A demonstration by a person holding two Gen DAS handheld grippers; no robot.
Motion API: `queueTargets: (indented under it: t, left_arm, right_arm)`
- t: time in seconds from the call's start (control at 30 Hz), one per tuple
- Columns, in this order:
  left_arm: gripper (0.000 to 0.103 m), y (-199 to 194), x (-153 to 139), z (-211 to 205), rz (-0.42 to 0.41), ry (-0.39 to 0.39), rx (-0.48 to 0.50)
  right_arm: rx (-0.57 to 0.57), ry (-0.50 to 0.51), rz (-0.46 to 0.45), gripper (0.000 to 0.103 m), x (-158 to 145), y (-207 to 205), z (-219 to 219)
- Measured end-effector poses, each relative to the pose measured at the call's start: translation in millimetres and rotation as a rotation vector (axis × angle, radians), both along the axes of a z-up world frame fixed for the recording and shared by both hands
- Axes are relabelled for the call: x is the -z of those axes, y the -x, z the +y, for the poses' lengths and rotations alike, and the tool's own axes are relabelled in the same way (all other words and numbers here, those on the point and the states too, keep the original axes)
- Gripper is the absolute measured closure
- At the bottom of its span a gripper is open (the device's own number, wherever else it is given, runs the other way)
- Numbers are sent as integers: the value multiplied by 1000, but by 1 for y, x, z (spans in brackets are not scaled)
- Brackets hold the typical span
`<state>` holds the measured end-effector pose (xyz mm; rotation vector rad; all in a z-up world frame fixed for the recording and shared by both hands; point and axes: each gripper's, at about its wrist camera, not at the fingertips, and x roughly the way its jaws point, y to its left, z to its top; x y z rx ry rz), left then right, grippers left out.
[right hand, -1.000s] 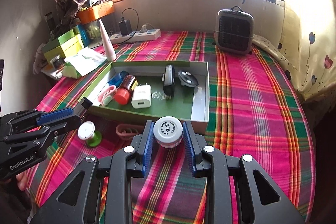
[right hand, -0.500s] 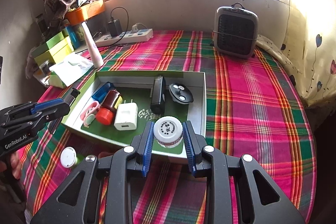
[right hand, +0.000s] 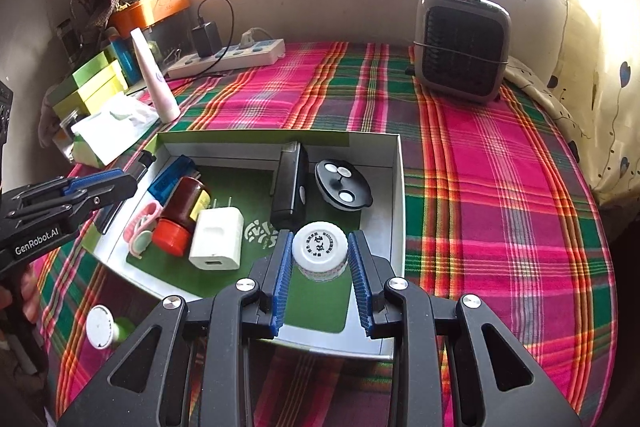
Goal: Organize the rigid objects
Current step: 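Carry the black bar and white container over the green box with both grippers, then lower both items into the green box and open both grippers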
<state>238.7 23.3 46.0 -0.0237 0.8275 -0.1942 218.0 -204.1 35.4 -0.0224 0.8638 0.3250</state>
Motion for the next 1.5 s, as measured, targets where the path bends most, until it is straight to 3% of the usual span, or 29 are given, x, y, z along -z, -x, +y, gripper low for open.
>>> queueTargets:
  t: [0.43,1.5]
  left_arm:
    - [81,-17,11,-3,15,-49,-14]
    - [81,-23,18,-1,41,-35,-23]
  right_arm:
    - [-3,41,-7,74,10,-9,5]
    - [-29,77,-31,74,17,-12,14]
